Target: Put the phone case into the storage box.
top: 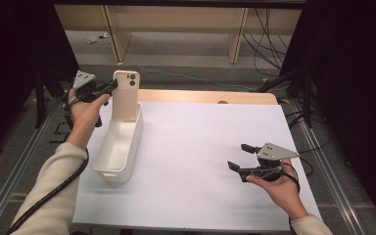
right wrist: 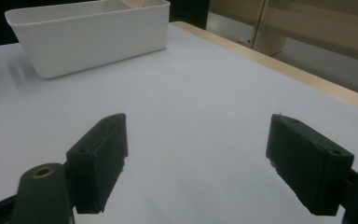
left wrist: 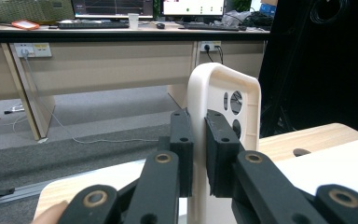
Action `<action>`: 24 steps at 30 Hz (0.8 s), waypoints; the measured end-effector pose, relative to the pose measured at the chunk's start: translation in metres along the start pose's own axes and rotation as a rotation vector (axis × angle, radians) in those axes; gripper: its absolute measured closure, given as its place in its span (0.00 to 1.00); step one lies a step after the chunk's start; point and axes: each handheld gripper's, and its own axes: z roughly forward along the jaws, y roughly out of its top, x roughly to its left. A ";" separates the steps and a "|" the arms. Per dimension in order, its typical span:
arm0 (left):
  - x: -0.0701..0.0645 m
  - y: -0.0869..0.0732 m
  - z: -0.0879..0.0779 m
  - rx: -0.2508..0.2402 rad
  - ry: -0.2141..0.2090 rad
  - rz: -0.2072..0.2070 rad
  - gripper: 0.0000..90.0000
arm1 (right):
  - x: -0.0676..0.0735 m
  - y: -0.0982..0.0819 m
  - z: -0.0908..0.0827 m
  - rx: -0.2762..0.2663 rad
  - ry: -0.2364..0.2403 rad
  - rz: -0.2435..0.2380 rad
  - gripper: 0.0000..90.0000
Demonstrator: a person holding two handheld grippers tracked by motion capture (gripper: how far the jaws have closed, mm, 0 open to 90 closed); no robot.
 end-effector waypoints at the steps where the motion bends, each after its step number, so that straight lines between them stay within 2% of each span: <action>1: 0.000 0.000 0.000 0.001 0.000 -0.002 0.91 | 0.000 0.000 0.000 0.000 0.001 0.001 0.24; 24: 0.006 -0.005 0.007 0.013 0.005 -0.005 0.91 | 0.000 -0.001 0.000 0.004 0.003 0.002 0.24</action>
